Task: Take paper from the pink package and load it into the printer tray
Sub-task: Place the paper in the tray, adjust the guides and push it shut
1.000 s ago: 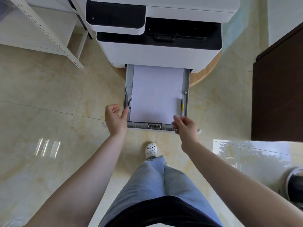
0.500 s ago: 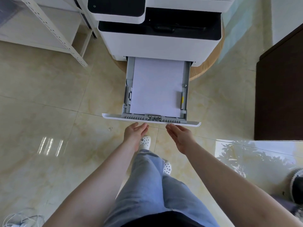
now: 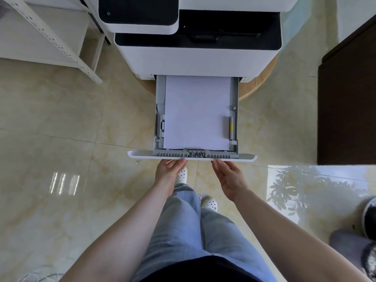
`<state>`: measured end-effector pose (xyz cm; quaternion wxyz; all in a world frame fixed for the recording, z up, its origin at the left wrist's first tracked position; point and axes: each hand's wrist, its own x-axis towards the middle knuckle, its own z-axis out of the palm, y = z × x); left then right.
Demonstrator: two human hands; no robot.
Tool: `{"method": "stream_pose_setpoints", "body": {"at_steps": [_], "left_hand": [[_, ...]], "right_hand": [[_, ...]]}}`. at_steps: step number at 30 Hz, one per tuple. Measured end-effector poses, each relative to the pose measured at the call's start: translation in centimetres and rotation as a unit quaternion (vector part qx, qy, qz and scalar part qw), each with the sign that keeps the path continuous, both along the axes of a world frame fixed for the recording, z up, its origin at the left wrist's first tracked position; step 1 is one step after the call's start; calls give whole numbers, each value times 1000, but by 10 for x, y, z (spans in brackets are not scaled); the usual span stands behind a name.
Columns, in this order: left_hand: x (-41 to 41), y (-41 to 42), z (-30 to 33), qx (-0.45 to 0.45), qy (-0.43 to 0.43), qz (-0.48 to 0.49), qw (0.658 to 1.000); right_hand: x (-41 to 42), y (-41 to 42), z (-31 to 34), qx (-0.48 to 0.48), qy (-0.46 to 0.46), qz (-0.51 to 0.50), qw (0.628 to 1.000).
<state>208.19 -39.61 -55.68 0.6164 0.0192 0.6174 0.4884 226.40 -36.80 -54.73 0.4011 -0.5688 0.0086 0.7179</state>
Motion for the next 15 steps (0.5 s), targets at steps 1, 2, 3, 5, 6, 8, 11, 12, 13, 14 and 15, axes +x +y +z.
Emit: {"method": "stream_pose_setpoints", "body": {"at_steps": [1,2,3,5,6,8,11,12,13,14,15], "left_hand": [[0,1,2,6,-1,5,1000],[0,4,4,13,-5,11,1000],[0,8,5,17,-8,17,1000],[-1,19,8,24,-12,28,999],[-2,26,9,28,-12,30,999],[-6,37,11,38,-2,14,999],[-8,40,10,39,19,-9,999],[-8,39,10,39,21,-4,999],[-7,40,11,39,20,6,999],[-6,42,11,40,18,15,999],[-6,45,13,44,16,22,999]], "right_hand": [[-2,0,1,5,3,-9,1000],[-4,1,2,10,6,-19,1000],[-5,5,3,15,9,-26,1000],[-9,15,7,19,10,-33,999],[-10,21,8,23,11,-37,999],[-11,31,9,29,8,-39,999],[-11,32,9,27,-1,-35,999],[-12,31,10,27,-2,-42,999],[-13,31,11,28,-2,-50,998],[-15,33,13,30,-2,-59,998],[-17,37,16,33,-3,-66,997]]}}
